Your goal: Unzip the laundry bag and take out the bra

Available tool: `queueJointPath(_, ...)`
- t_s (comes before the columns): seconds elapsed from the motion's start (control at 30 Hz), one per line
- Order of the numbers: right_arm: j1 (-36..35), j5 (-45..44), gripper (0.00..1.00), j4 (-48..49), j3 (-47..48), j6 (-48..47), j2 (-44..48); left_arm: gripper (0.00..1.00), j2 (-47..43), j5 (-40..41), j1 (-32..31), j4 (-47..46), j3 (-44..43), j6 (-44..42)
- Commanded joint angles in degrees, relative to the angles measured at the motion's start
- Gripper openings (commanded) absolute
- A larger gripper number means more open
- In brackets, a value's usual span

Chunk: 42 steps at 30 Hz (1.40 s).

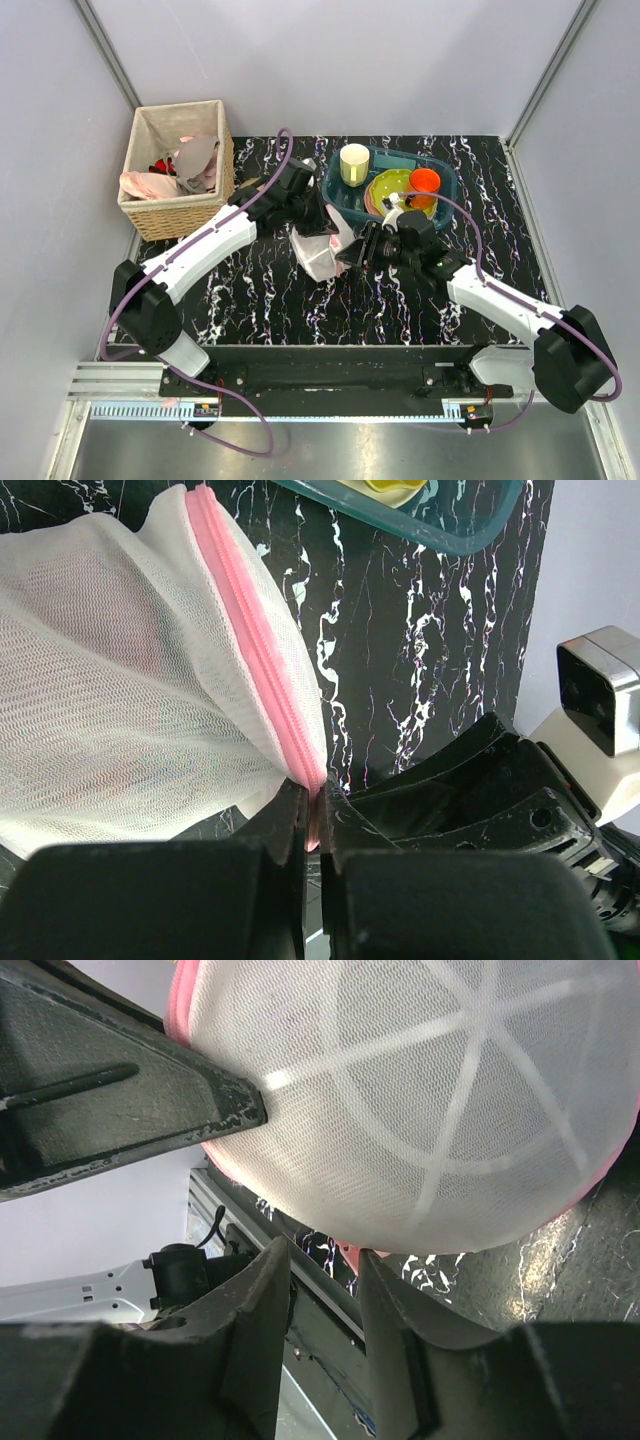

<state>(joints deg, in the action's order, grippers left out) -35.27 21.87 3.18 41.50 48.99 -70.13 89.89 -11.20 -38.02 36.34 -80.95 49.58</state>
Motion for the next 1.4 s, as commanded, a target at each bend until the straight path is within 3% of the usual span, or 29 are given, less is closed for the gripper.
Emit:
queueJointPath(0.0, -0.6, -1.3, 0.40, 1.0, -0.7, -1.4, 1.1, 0.00, -1.6, -1.5, 0.4, -3.1, -0.4, 0.4)
queueJointPath(0.2, -0.7, -1.3, 0.41, 0.4, -1.6, -1.9, 0.6, 0.00, -1.9, -1.5, 0.5, -3.1, -1.0, 0.6)
queueJointPath(0.43, -0.6, -1.0, 0.32, 0.3, -1.8, -1.8, 0.8, 0.00, -1.7, -2.0, 0.5, -3.6, -0.5, 0.8)
queueJointPath(0.67, -0.7, -2.2, 0.13, 0.1, -1.6, -1.2, 1.1, 0.00, -2.3, -2.2, 0.5, -4.0, 0.2, 0.5)
queueJointPath(0.73, -0.6, -3.1, 0.01, -0.5, -1.8, -1.0, 1.3, 0.00, -2.3, -2.1, 0.5, -4.1, 0.4, 0.3)
queueJointPath(1.03, -0.6, -6.3, 0.00, -5.3, -6.7, -1.1, 6.1, 0.00, -1.6, -0.7, 0.6, -0.1, -2.2, -5.8)
queueJointPath(1.13, -0.6, -7.2, 0.00, -6.3, -11.2, -0.1, 11.7, 0.00, -1.1, -1.3, 0.6, 0.7, -2.9, -7.5)
queueJointPath(1.37, -0.7, -5.1, 0.00, -15.6, -13.6, -1.5, 19.1, 0.00, 0.9, -2.4, 0.6, 0.8, -4.6, -9.3)
